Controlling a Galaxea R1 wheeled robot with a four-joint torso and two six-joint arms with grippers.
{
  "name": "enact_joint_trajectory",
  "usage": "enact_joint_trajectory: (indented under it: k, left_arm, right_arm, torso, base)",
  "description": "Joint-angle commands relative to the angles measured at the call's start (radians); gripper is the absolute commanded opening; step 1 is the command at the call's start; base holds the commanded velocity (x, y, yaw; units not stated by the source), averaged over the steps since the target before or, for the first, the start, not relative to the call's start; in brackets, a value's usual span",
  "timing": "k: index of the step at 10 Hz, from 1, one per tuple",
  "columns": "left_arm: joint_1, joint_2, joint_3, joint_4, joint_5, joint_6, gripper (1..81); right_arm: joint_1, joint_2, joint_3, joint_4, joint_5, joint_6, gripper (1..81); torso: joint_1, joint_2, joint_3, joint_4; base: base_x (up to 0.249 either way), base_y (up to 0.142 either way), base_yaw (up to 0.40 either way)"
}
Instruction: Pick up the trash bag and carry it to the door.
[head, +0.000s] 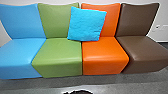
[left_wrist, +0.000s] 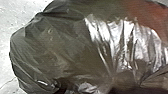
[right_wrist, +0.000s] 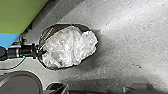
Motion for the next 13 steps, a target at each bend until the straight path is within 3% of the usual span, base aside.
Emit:
enact_joint_trajectory:
  k: [1, 6, 7, 13]
  left_arm:
    - [-0.102, 0.019, -0.010, -0.012, 0.061, -0.004, 81.1]
    - [-0.087, 0.027, -0.019, -0.012, 0.061, -0.001, 81.1]
    - [-0.079, 0.027, -0.019, -0.012, 0.059, 0.001, 81.1]
    - [-0.051, 0.004, -0.019, -0.018, 0.059, 0.002, 81.1]
  right_arm:
    - [0.063, -0.058, 0.028, 0.017, -0.047, 0.000, 81.1]
    - [0.063, -0.056, 0.030, 0.017, -0.047, 0.000, 81.1]
    - [0.065, -0.056, 0.028, 0.017, -0.047, 0.000, 81.1]
    - [0.062, -0.055, 0.028, 0.020, -0.047, 0.000, 81.1]
  torso:
    - [0.063, -0.098, 0.000, 0.000]
    - [0.178, -0.285, -0.004, 0.000]
    - [0.137, -0.224, -0.004, 0.000]
    - [0.159, -0.262, -0.004, 0.000]
  base:
    - [0.000, 0.000, 0.000]
    - [0.000, 0.000, 0.000]
    - [0.000, 0.000, 0.000]
    - [0.000, 0.000, 0.000]
